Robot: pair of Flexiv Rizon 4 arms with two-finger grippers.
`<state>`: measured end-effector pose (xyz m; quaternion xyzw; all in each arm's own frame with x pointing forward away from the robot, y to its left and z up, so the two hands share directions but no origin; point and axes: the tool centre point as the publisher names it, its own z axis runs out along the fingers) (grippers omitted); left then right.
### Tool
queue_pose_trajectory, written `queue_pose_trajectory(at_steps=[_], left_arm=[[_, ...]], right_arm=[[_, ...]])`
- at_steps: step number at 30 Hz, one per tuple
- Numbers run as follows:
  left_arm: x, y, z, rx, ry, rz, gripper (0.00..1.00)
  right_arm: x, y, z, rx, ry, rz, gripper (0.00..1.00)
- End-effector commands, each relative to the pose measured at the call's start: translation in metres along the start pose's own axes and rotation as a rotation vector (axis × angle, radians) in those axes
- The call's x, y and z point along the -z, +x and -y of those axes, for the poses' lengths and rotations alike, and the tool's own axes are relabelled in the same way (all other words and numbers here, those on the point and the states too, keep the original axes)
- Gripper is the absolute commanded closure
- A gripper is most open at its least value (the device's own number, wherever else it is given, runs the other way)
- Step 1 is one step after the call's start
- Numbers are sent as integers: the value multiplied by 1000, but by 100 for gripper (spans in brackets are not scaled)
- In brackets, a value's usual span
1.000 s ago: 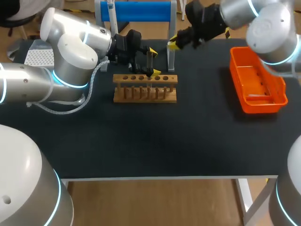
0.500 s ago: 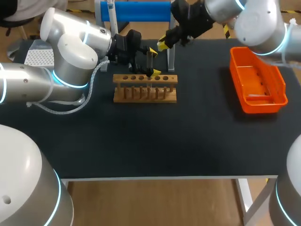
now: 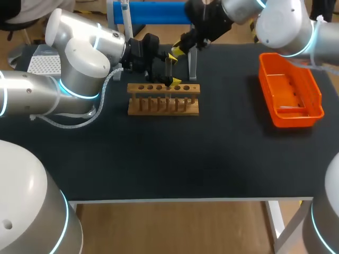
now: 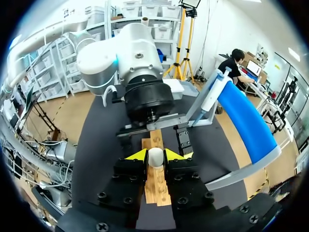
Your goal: Invert the test tube, pick up the pipette, mount the tip to pipette, aspirate from beaker and dispense into the tube, eject the tip, return the pipette, and cap with the stopper.
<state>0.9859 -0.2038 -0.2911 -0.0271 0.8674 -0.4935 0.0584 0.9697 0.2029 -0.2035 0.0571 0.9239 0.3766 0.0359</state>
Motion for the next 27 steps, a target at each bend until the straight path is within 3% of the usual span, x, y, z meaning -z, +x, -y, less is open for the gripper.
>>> queue_pose_trajectory(at_steps=[1, 27], left_arm=[[0, 0, 0, 0, -1, 1, 0], [0, 0, 0, 0, -1, 1, 0]], right_arm=[[-6, -5, -4, -3, 8, -5, 100], [-32, -7, 2, 2, 48, -23, 100]])
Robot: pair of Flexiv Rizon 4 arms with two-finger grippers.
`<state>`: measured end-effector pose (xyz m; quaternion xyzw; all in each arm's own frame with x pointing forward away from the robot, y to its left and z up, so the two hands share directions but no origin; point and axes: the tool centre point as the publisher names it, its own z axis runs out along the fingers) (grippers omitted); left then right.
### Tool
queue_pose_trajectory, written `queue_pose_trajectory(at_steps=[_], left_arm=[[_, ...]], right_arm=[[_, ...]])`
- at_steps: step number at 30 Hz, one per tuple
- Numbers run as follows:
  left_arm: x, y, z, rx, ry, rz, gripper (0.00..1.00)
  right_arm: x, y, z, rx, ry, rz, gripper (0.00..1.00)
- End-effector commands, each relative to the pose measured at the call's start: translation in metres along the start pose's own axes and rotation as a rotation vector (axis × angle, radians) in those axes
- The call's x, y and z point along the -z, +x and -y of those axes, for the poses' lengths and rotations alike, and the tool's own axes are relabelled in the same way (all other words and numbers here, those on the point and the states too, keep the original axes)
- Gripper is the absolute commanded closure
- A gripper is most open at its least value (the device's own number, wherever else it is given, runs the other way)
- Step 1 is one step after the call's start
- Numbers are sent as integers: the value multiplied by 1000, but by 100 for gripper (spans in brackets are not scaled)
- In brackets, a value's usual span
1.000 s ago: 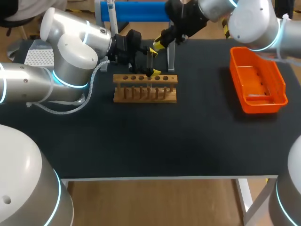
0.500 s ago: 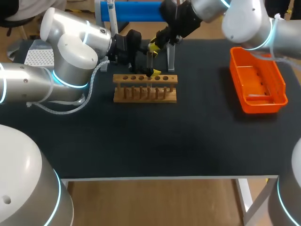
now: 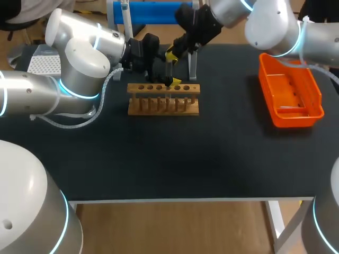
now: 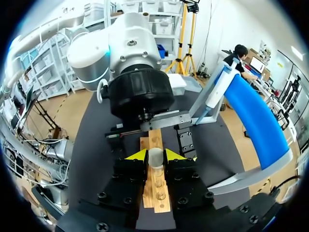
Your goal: Invert the test tube, pick up the pipette, mount the tip to pipette, aspirate from beaker and dispense into the tube, eject the tip, return the pipette, and cap with the stopper.
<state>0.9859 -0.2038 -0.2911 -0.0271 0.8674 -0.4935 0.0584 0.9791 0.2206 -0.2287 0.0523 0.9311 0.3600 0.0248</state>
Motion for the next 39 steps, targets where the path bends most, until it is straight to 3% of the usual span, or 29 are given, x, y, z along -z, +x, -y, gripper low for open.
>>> queue_pose_trajectory(at_steps=[1, 11, 25, 26, 28, 29, 30, 39], left_arm=[[0, 0, 0, 0, -1, 1, 0], [0, 0, 0, 0, -1, 1, 0], [0, 0, 0, 0, -1, 1, 0], [0, 0, 0, 0, -1, 1, 0], [0, 0, 0, 0, -1, 1, 0], [0, 0, 0, 0, -1, 1, 0], [0, 0, 0, 0, -1, 1, 0], [0, 0, 0, 0, -1, 1, 0]], right_arm=[[-1, -1, -2, -1, 11, 0, 100], [4, -3, -6, -4, -1, 10, 100], [-6, 7, 9, -23, 9, -6, 100], [-6, 7, 11, -29, 6, -6, 90], [-6, 8, 13, -36, -2, -8, 60], [-5, 8, 14, -36, -4, -8, 39], [-5, 8, 15, -38, -13, -7, 2], [14, 3, 29, -47, -101, 6, 0]])
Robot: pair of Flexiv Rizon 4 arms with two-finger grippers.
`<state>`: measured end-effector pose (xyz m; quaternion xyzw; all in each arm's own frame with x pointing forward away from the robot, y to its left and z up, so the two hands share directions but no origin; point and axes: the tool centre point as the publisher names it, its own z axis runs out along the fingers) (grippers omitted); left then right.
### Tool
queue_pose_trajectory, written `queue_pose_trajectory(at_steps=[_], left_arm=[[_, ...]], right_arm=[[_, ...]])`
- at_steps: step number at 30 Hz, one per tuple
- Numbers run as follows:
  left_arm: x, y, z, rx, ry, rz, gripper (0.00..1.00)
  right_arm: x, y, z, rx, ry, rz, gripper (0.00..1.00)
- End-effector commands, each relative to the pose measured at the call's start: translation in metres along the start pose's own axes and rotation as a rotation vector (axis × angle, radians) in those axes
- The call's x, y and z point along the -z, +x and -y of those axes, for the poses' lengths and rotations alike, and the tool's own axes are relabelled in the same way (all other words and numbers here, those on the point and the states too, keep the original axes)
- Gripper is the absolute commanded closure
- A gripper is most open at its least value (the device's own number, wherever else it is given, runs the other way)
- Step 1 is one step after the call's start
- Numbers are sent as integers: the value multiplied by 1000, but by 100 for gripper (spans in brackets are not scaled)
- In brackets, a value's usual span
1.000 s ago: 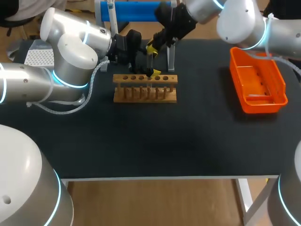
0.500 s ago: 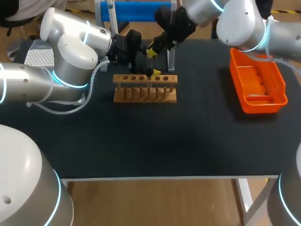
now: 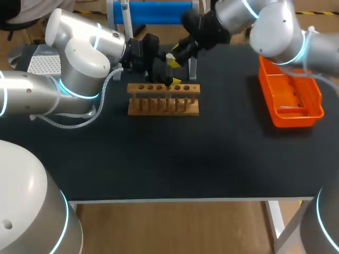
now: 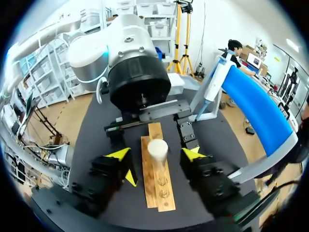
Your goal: Invert the test tube, pick up the pipette, mount the tip to pipette, aspirate from beaker and dispense into the tube, eject the tip, return the pipette, and cap with the stopper.
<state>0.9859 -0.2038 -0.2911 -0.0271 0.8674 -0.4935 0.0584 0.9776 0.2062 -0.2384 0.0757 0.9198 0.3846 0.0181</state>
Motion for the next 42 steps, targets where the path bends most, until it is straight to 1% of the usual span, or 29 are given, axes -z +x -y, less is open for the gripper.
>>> queue_pose_trajectory(at_steps=[1, 2, 3, 5, 6, 11, 12, 13, 14, 15, 16, 18, 21, 25, 31, 32, 35, 40, 42], left_arm=[[0, 0, 0, 0, -1, 1, 0], [0, 0, 0, 0, -1, 1, 0], [0, 0, 0, 0, -1, 1, 0], [0, 0, 0, 0, -1, 1, 0], [0, 0, 0, 0, -1, 1, 0], [0, 0, 0, 0, -1, 1, 0], [0, 0, 0, 0, -1, 1, 0], [0, 0, 0, 0, -1, 1, 0], [0, 0, 0, 0, -1, 1, 0], [0, 0, 0, 0, -1, 1, 0], [0, 0, 0, 0, -1, 1, 0], [0, 0, 0, 0, -1, 1, 0], [0, 0, 0, 0, -1, 1, 0], [0, 0, 0, 0, -1, 1, 0], [0, 0, 0, 0, -1, 1, 0], [0, 0, 0, 0, -1, 1, 0], [0, 0, 0, 0, -1, 1, 0], [0, 0, 0, 0, -1, 1, 0], [0, 0, 0, 0, -1, 1, 0]], right_arm=[[15, 2, 13, 16, -64, 1, 0], [17, 2, 14, 19, -76, -3, 0], [21, 2, 15, 5, -112, -13, 0], [26, 2, 17, 16, -161, -24, 0], [29, 3, 18, 26, -198, -44, 0], [37, 7, 17, 21, -344, -81, 0], [38, 9, 17, 26, -364, -92, 3], [38, 11, 16, 45, -379, -106, 21], [38, 13, 15, 58, -397, -133, 51], [38, 16, 13, 76, -408, -145, 72], [37, 18, 12, 87, -425, -160, 100], [37, 21, 8, 119, -461, -198, 100], [33, 23, 2, 143, -508, -231, 100], [28, 21, -4, 163, -563, -240, 100], [20, 17, -14, 186, -623, -263, 100], [19, 17, -16, 187, -624, -265, 100], [17, 13, -20, 159, -672, -270, 100], [11, 8, -25, 136, -700, -281, 100], [8, 6, -28, 122, -716, -298, 100]])
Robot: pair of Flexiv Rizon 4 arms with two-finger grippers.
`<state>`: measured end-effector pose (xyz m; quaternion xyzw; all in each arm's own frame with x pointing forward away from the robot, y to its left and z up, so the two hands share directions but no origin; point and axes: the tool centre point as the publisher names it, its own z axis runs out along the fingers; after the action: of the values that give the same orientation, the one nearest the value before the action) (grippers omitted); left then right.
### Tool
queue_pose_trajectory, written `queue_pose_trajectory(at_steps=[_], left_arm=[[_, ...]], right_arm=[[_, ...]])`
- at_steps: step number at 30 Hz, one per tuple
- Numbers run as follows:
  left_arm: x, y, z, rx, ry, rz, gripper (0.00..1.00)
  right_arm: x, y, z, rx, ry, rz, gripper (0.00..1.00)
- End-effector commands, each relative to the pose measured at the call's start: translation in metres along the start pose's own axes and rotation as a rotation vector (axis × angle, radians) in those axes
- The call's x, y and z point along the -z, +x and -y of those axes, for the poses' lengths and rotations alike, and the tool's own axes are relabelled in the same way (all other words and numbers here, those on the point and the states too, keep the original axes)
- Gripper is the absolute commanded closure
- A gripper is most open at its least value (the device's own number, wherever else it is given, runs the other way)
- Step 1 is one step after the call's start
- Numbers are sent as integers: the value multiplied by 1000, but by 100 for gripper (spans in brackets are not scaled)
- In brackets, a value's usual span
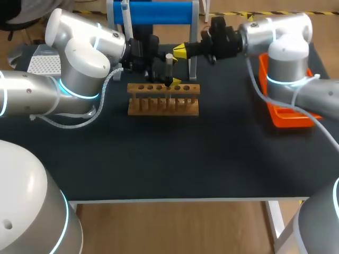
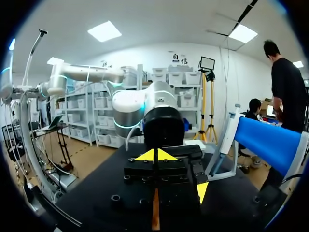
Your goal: Invert the test tube, pick up the pipette, mount the tip to pipette, aspirate from beaker and dispense into the tube, eject the tip, return the pipette, and cap with the stopper.
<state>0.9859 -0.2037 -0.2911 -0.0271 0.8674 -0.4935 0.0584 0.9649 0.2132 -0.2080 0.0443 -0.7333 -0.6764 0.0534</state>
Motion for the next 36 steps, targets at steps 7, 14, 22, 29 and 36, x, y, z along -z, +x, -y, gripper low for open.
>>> queue_pose_trajectory(at_steps=[7, 14, 22, 29, 36], left_arm=[[0, 0, 0, 0, -1, 1, 0], [0, 0, 0, 0, -1, 1, 0], [0, 0, 0, 0, -1, 1, 0], [0, 0, 0, 0, -1, 1, 0], [0, 0, 0, 0, -1, 1, 0]], right_arm=[[-15, -18, 6, -31, -33, -25, 100], [-20, -21, 10, -46, -29, -29, 100], [-19, -23, 28, -111, -32, -5, 100], [-21, -21, 35, -110, -20, -3, 100], [-16, -25, 19, -90, -71, 27, 100]])
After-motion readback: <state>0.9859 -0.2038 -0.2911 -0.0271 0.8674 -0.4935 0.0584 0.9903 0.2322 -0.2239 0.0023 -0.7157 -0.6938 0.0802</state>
